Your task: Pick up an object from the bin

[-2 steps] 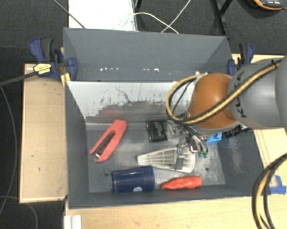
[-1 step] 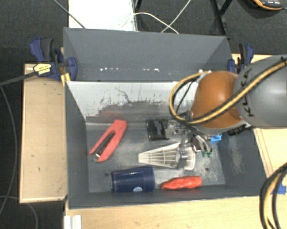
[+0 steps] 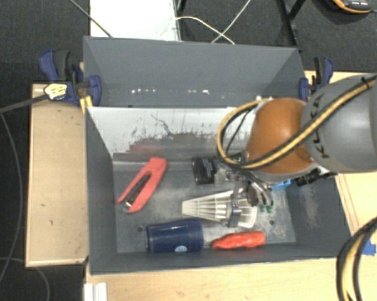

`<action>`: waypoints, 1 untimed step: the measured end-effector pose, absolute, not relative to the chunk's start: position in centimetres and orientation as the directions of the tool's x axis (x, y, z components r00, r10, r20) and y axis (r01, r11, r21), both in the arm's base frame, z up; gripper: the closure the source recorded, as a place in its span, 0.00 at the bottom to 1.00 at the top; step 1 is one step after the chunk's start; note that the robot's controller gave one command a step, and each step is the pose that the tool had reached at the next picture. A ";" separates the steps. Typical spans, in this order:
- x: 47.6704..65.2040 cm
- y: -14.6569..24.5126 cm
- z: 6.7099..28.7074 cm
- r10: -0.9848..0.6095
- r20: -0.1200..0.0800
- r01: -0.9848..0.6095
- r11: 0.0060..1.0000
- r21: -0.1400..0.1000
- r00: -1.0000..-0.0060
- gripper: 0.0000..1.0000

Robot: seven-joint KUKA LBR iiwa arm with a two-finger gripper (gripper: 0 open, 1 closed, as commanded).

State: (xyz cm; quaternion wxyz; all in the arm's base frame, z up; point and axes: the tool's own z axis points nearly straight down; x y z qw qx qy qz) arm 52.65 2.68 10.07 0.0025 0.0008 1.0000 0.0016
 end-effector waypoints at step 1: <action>53.3 2.3 7.2 -0.025 -0.009 -0.025 1.000 0.005 -1.000 0.00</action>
Offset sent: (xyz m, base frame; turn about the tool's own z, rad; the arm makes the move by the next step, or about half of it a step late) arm 0.0060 0.0049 -0.0307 0.0660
